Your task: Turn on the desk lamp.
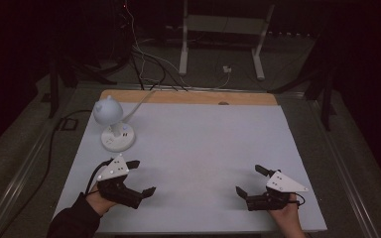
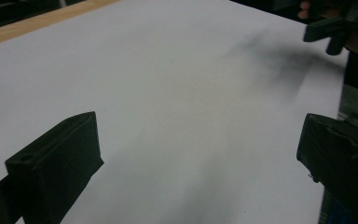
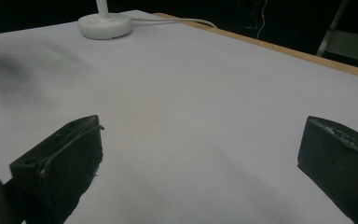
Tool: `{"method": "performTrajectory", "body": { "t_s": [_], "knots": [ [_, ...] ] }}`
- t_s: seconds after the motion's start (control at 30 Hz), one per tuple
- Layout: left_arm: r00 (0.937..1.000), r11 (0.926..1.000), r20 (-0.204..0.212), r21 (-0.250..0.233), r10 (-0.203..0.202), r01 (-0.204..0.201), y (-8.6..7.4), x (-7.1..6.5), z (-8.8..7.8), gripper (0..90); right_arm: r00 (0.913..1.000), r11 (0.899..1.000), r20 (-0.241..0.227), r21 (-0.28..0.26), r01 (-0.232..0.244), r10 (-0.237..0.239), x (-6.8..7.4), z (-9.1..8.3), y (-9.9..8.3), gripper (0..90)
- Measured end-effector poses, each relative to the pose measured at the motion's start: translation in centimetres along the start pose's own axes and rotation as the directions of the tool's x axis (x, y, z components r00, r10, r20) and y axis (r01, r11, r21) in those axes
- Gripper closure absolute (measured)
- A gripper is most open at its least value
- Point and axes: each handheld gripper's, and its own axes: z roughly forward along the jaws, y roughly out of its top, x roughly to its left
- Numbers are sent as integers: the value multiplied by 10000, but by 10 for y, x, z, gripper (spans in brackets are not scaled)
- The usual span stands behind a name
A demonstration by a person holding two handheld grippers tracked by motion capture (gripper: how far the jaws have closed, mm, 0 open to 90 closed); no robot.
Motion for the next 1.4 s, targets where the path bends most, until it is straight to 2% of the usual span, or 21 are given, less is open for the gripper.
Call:
{"method": "performTrajectory", "body": {
  "t_s": [0.27, 0.53, 0.67, 0.83, 0.93, 1.0, 1.03, 1.1, 1.13, 1.17, 1.2, 1.23, 1.33, 1.4],
  "knots": [
    [9997, 9999, -226, -80, -106, 105, 8, 9, 1, 2, 10000, 10000, 1, -11, -12, 12, 0, 0, 0, 0],
    [9958, 9985, -813, -395, -423, 392, 16, 21, -1, 2, 10000, 10000, -4, -15, -18, 18, 0, 0, 0, 0],
    [9891, 9963, -1327, -656, -632, 549, 21, 28, -1, 2, 10000, 10000, -10, 4, -8, 8, 0, 0, 0, 0],
    [9757, 9921, -1942, -925, -1010, 843, 24, 37, 0, 2, 10000, 10000, -31, 12, -8, 8, 0, 0, 0, 0],
    [9623, 9892, -2418, -1053, -1248, 1018, 23, 43, 0, 2, 10000, 10000, -38, -35, 8, -8, 0, 0, 0, 0],
    [9488, 9871, -2830, -1145, -1404, 1120, 22, 46, 1, 2, 10000, 10000, -31, -39, -1, 0, 0, 0, 0, 0],
    [9446, 9863, -2945, -1190, -1451, 1144, 21, 48, 1, 2, 10000, 10000, -34, -44, -25, 25, 0, 0, 0, 0],
    [9286, 9839, -3350, -1301, -1599, 1225, 19, 50, 2, 3, 10000, 10000, -21, -32, -8, 8, 0, 0, 0, 0],
    [9237, 9829, -3458, -1352, -1650, 1249, 18, 50, 3, 3, 10000, 10000, -43, -32, -33, 32, 0, 0, 0, 0],
    [9066, 9811, -3834, -1429, -1763, 1304, 17, 52, 4, 2, 10000, 10000, -40, -27, -19, 19, 0, 0, 0, 0],
    [9066, 9811, -3834, -1429, -1763, 1304, 17, 52, 4, 3, 10000, 10000, -40, -27, -19, 19, 0, 0, 0, 0],
    [9024, 9809, -3927, -1448, -1773, 1297, 16, 52, 5, 3, 10000, 10000, -52, -29, -17, 17, 0, 0, 0, 0],
    [8786, 9781, -4357, -1513, -1955, 1426, 14, 54, 9, 3, 10000, 10000, -37, -32, -18, 18, 0, 0, 0, 0],
    [8537, 9715, -4694, -1741, -2256, 1610, 13, 54, 11, 3, 10000, 10000, -36, -47, -28, 28, -1, 0, 0, 0]
  ]
}}
